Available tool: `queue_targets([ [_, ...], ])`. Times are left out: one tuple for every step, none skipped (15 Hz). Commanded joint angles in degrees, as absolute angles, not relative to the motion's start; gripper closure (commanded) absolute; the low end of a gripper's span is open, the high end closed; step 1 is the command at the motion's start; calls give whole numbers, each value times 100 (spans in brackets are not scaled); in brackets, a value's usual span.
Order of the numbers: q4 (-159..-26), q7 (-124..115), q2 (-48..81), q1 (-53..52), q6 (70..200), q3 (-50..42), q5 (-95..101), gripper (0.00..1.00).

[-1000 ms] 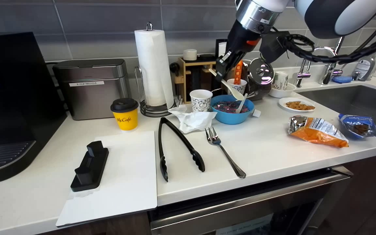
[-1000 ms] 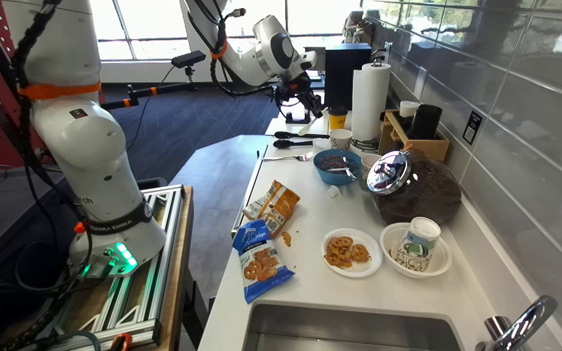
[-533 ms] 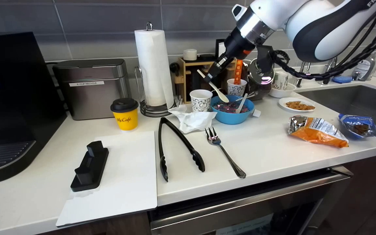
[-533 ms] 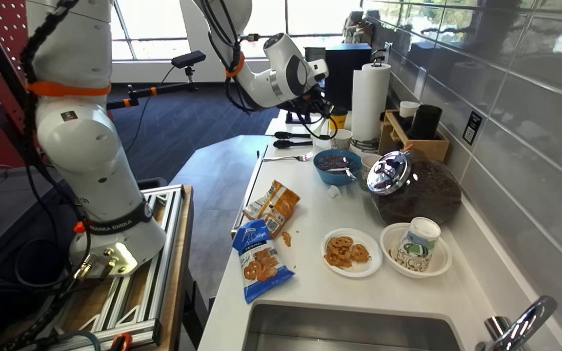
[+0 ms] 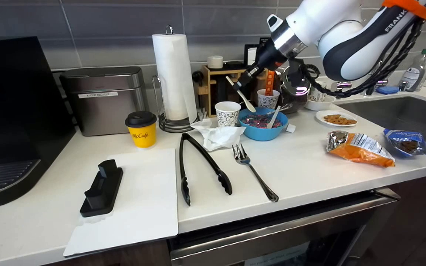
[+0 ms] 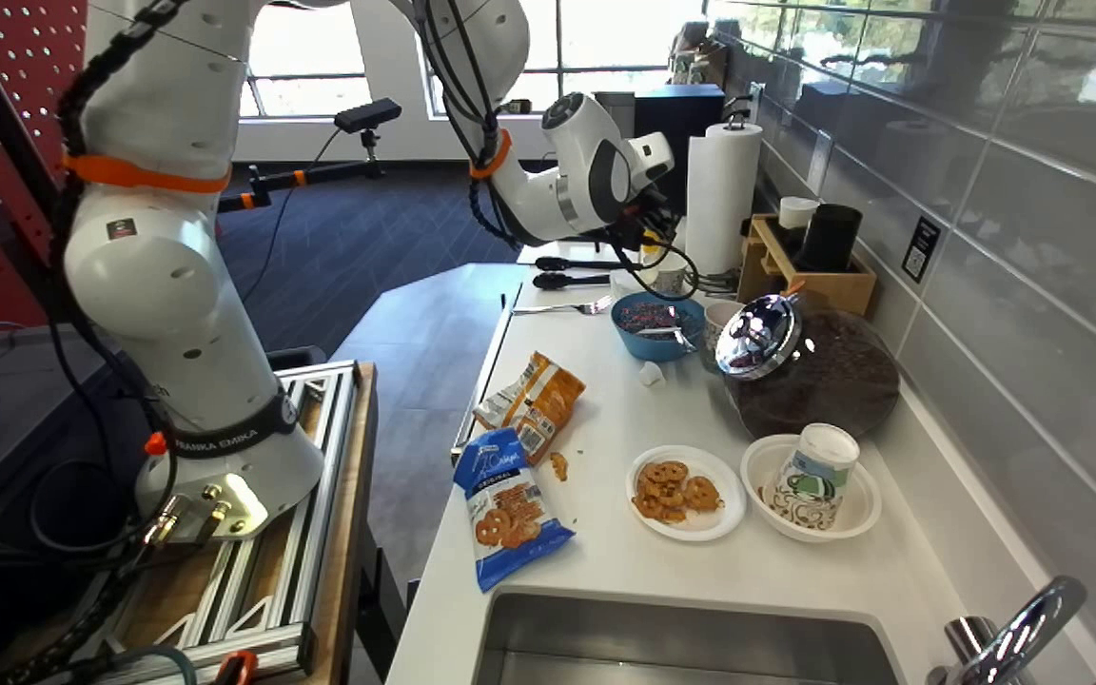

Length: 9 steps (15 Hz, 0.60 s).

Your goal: Use the white spoon to remove some contents from the blue bowl then put the spoon back on the counter.

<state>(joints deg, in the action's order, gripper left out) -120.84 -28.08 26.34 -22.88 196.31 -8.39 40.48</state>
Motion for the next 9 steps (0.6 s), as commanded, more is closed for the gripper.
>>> queue_targets([
  [-11880, -2866, 2952, -2343, 19970, -1053, 3769, 97],
  [-11871, -2901, 2995, -2340, 19999, -1078, 3681, 97],
  [-11876, -2903, 3029, -2387, 20021, -1167, 3543, 97],
  [-11898, -2920, 3049, -2396, 20013, -1201, 3426, 97],
  [-11933, -2961, 3062, -2345, 20002, -1166, 3348, 97],
  [-11967, -2986, 3067, -2358, 19976, -1188, 3241, 97],
  [-11981, -3001, 3090, -2401, 19957, -1251, 3114, 97],
  [-11998, -3031, 3111, -2425, 19946, -1285, 2999, 97],
  [-12012, -3061, 3128, -2427, 19925, -1293, 2904, 97],
])
